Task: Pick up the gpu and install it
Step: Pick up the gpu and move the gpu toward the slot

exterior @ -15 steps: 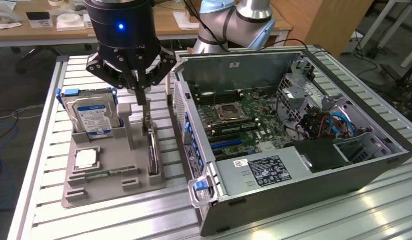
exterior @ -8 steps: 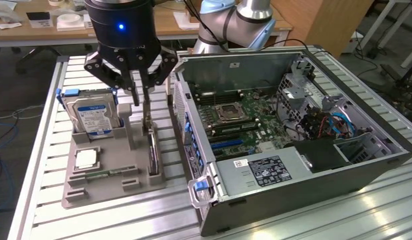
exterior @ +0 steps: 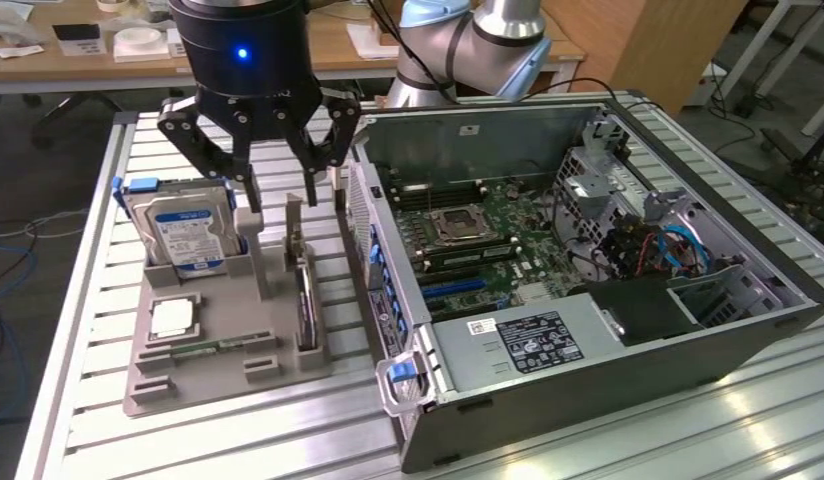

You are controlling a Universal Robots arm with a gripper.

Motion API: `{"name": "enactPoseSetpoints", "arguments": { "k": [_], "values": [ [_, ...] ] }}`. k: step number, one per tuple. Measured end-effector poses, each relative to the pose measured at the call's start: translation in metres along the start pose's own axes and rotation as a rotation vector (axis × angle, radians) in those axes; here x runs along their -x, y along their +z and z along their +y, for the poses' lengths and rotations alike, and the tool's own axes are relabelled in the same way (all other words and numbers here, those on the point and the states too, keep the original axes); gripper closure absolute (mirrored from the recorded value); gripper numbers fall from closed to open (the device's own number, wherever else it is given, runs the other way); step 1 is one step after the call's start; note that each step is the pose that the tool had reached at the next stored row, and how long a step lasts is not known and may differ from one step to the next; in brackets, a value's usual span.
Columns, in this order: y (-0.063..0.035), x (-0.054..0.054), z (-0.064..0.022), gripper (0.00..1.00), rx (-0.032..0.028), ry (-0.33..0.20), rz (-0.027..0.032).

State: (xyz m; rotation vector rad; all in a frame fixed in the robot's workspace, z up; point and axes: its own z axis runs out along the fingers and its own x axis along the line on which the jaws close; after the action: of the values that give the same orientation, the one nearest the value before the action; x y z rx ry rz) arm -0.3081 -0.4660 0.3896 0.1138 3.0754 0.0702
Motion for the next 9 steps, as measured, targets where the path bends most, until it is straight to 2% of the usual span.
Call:
{"name": "enactPoseSetpoints", "arguments": {
  "k": [6,9],
  "values": [
    [0.0004,-0.0001,0.0,0.47,0.0001,0.0,0.0],
    [0.0045,-0.0003,-0.0002,0.47,0.0002,0.0,0.0]
  ]
}}
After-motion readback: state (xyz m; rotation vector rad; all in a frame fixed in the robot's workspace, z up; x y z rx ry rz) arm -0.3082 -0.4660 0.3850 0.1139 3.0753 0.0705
